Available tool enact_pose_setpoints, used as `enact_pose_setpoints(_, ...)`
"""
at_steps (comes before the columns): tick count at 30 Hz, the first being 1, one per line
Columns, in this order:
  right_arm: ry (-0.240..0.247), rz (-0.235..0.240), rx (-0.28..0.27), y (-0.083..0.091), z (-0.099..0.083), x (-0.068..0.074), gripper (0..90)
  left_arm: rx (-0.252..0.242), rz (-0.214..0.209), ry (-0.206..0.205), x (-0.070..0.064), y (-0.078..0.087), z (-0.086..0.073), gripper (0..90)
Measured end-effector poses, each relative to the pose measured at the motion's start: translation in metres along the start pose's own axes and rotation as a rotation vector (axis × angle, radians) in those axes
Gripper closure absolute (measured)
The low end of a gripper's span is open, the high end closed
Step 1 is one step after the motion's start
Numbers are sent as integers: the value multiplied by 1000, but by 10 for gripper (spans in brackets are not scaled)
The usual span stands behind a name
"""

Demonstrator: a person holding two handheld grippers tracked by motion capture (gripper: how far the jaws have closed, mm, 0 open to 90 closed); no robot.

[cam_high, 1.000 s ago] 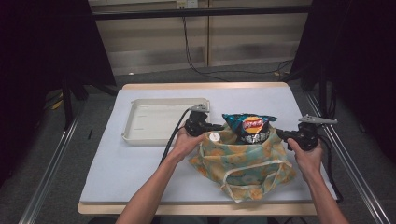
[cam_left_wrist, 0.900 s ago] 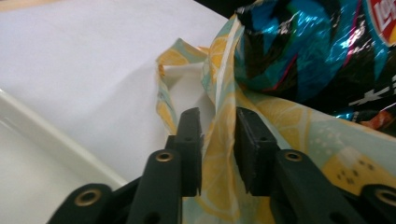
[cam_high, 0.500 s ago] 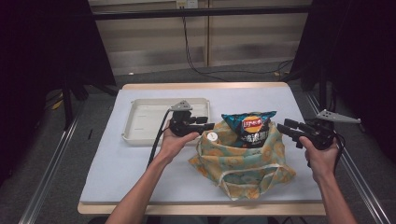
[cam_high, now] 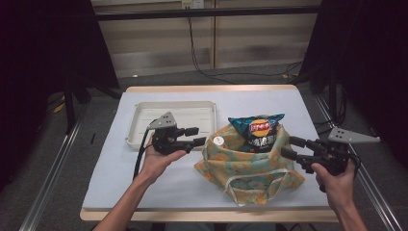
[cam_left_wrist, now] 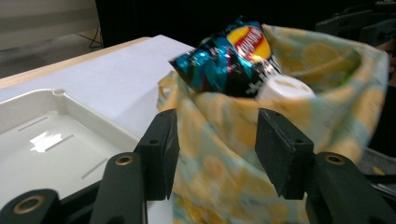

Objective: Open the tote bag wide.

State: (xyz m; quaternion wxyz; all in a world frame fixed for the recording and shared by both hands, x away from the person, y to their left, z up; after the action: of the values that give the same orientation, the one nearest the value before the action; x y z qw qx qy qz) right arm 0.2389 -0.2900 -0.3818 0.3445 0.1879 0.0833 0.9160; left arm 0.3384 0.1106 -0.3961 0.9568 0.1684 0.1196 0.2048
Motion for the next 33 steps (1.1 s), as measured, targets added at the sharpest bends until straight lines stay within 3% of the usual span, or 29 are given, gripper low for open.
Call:
enact_pose_setpoints(3, 15, 17, 39, -1, -9, 15, 342, 12, -27, -18, -14, 1, -6, 459)
enact_pose_setpoints(8, 23, 36, 64, -8, -19, 25, 290, 30, -55, -29, -27, -13, -14, 418)
enact_pose_setpoints(10, 34, 23, 85, -13, -23, 25, 280, 60, -39, -60, -30, -19, -19, 469)
enact_pose_setpoints(12, 31, 16, 91, -16, -26, 25, 281, 71, -34, -62, -30, -19, -21, 516)
enact_pose_setpoints(17, 61, -3, 114, -17, -31, 26, 449, 86, -75, -86, -31, -17, -27, 847)
enact_pose_setpoints(19, 63, -2, 121, -16, -33, 26, 527, 97, -94, -88, -33, -19, -30, 900)
enact_pose_setpoints(24, 90, 19, 132, -14, -37, 29, 733, 132, -110, -92, -34, -17, -34, 900)
enact_pose_setpoints(33, 80, 44, 149, -6, -48, 33, 797, 189, -125, -92, -37, -19, -46, 900)
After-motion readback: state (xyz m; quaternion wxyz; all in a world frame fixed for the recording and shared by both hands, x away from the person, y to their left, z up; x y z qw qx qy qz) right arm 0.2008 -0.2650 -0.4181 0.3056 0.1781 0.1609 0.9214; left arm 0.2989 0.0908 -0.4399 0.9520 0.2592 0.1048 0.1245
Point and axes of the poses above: each handheld gripper's, and its own axes: y roughly backward along the jaws, z roughly out of its top, x roughly to its left, the point moved 2 cm from there along -y, roughly forward along the jaws, and after that the axes turned 3 degrees about z, right-handed, at the moved point
